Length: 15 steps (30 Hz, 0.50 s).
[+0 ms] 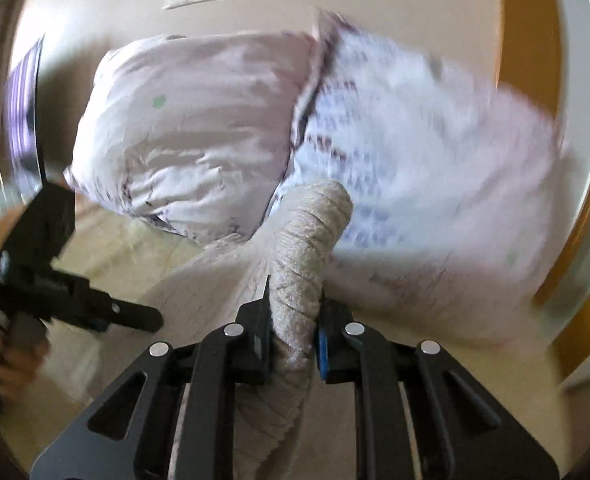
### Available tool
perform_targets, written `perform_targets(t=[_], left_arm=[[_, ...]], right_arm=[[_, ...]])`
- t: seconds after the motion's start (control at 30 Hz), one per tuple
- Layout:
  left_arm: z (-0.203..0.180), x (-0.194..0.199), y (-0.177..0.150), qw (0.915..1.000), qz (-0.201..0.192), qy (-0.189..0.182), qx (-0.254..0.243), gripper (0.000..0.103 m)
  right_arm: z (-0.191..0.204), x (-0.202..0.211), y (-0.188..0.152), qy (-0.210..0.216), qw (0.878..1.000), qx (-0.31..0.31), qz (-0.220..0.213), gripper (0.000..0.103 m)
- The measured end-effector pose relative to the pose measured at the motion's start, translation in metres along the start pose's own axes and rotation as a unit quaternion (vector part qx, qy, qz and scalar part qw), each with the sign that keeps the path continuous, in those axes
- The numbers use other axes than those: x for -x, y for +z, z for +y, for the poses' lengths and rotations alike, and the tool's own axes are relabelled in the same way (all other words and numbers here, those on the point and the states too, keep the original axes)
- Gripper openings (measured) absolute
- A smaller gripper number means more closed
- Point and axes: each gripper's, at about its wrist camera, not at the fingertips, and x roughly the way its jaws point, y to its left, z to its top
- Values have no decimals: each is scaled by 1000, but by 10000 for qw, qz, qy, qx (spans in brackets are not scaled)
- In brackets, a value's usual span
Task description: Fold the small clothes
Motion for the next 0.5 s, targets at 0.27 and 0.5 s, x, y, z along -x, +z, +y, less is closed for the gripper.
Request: perform_targets(t=[0.27, 0.5], left_arm=[[-17, -8, -12, 9991, 207, -43, -362, 80], [-32, -21, -22, 9972, 412, -78, -618, 80]], right_arm=[[-38, -5, -19, -255, 9983, -317, 422, 16], [-69, -6, -37, -267, 9945, -856, 543, 16]])
